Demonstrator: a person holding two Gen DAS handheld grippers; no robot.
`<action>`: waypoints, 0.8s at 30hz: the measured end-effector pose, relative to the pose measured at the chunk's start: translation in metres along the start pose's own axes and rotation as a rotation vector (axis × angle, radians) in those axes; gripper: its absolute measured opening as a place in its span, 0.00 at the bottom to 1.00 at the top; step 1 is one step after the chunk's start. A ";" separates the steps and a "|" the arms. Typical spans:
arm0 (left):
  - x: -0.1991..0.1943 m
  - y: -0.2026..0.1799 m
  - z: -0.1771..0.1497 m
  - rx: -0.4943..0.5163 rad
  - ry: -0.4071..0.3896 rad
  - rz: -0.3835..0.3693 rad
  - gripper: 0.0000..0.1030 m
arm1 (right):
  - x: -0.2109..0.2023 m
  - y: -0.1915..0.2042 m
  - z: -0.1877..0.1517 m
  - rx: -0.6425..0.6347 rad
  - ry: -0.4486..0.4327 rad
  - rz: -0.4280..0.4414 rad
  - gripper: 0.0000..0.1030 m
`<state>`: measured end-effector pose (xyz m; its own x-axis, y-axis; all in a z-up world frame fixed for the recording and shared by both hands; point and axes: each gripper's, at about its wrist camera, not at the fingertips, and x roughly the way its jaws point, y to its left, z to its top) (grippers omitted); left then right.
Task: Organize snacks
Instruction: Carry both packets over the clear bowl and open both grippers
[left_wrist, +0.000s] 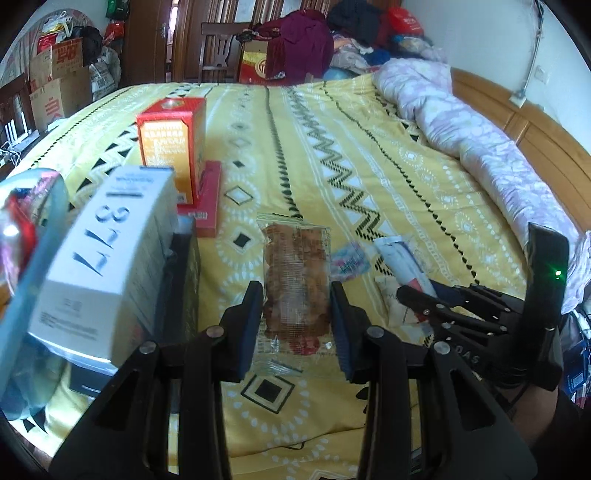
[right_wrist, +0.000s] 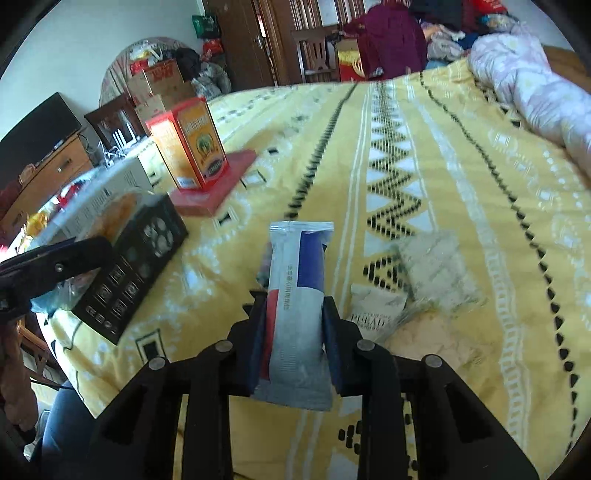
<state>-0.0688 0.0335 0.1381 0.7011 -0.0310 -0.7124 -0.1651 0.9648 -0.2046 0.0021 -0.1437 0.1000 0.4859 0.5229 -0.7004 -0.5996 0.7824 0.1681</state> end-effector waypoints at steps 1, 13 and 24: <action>-0.006 0.003 0.003 -0.004 -0.014 0.002 0.35 | -0.006 0.002 0.006 -0.004 -0.016 -0.003 0.30; -0.095 0.101 0.038 -0.143 -0.189 0.185 0.35 | -0.052 0.105 0.110 -0.142 -0.181 0.163 0.30; -0.139 0.240 0.029 -0.395 -0.198 0.406 0.35 | -0.015 0.276 0.162 -0.313 -0.123 0.410 0.30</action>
<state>-0.1855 0.2764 0.2075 0.6377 0.4057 -0.6548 -0.6655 0.7183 -0.2030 -0.0677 0.1194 0.2690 0.2312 0.8152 -0.5310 -0.9082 0.3766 0.1828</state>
